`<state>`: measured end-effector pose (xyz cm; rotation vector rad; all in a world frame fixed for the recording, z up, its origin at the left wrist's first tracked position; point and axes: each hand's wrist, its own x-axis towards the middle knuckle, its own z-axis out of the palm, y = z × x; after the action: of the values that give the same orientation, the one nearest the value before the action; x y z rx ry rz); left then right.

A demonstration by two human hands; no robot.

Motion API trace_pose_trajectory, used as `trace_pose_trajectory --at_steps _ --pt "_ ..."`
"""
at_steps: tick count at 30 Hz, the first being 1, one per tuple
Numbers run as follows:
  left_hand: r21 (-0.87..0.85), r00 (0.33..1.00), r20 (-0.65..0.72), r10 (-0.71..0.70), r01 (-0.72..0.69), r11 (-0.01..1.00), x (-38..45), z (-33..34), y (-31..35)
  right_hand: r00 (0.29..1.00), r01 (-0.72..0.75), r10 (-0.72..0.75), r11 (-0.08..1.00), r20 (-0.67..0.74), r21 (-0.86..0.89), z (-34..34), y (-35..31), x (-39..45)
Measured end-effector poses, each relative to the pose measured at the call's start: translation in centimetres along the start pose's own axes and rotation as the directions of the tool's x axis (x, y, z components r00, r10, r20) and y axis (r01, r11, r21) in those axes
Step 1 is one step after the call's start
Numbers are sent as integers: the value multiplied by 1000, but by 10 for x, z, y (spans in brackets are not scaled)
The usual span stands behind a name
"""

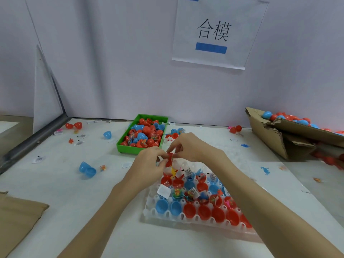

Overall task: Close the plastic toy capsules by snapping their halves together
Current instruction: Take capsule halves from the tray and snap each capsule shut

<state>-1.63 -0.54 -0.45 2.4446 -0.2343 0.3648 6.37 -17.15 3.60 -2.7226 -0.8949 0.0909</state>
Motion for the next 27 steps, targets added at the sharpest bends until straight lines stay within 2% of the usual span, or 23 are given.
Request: trace_pose_trajectory --at_steps 4,10,13,16,21,24,27 --pt "-57 999 -1 -38 38 998 0 0 1 999 -7 9 999 -50 34 6 1 -3" --pt "-212 991 -61 -118 102 972 1 -5 4 989 -39 67 979 -135 199 3 -1 -9" --pt "-300 988 -104 -113 77 951 0 -9 8 973 -46 110 955 -205 294 -6 -3 -16" --pt "-410 979 -176 -104 23 912 -1 -15 13 950 -41 176 888 -256 458 -15 -9 -30" --pt "-574 985 -169 -25 -78 815 -5 -20 28 899 16 266 774 -347 633 -18 -20 -66" --pt "-585 987 -146 63 -137 800 -9 -17 34 873 47 310 714 -375 698 -10 -24 -87" --pt "-562 977 -119 175 -212 800 -14 -9 41 842 -11 419 644 -341 765 3 -25 -96"
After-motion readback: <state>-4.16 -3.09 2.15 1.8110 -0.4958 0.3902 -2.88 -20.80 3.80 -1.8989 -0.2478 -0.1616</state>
